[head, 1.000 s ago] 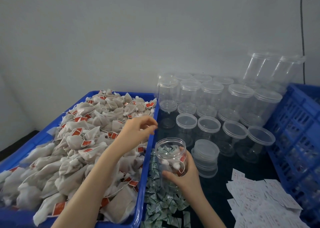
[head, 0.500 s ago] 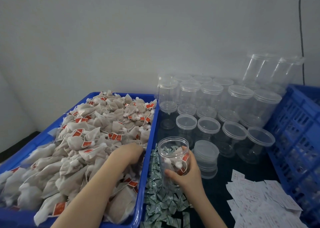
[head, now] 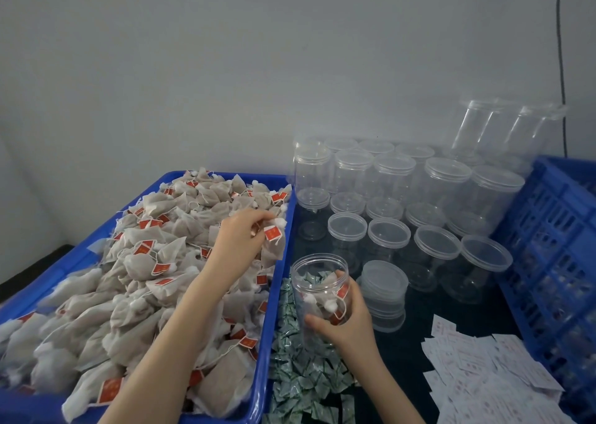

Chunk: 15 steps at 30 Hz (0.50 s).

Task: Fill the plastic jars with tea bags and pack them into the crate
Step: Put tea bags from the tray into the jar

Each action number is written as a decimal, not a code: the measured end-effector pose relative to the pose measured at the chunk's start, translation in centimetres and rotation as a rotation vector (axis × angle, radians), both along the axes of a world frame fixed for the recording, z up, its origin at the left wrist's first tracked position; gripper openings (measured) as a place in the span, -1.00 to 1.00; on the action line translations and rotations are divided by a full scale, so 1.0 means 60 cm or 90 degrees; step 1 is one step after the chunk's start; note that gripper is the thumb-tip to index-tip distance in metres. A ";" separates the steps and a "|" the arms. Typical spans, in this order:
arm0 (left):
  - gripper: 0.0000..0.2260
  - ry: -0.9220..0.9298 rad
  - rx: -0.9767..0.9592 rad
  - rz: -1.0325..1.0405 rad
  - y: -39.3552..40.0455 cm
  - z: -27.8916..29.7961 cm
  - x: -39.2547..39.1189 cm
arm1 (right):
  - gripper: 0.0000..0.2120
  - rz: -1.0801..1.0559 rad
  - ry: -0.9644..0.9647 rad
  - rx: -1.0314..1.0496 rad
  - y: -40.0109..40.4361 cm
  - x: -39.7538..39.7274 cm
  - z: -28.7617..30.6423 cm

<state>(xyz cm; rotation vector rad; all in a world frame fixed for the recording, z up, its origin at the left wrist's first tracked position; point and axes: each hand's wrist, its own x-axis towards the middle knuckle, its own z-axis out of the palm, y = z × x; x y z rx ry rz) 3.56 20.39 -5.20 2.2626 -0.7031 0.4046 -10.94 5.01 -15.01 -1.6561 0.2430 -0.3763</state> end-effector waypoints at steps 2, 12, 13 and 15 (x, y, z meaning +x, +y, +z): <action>-0.76 0.036 -0.092 -0.051 -0.002 0.008 -0.011 | -0.14 0.002 0.001 -0.006 0.001 0.002 -0.002; -0.76 0.256 -0.085 -0.327 -0.025 0.011 -0.045 | -0.10 0.007 0.007 -0.016 0.011 0.010 -0.003; -0.75 0.256 -0.031 -0.336 -0.027 0.008 -0.046 | -0.10 0.008 0.006 -0.020 0.011 0.010 -0.002; -0.70 0.253 0.011 -0.338 -0.025 0.005 -0.045 | -0.07 0.009 0.006 -0.022 0.012 0.008 -0.002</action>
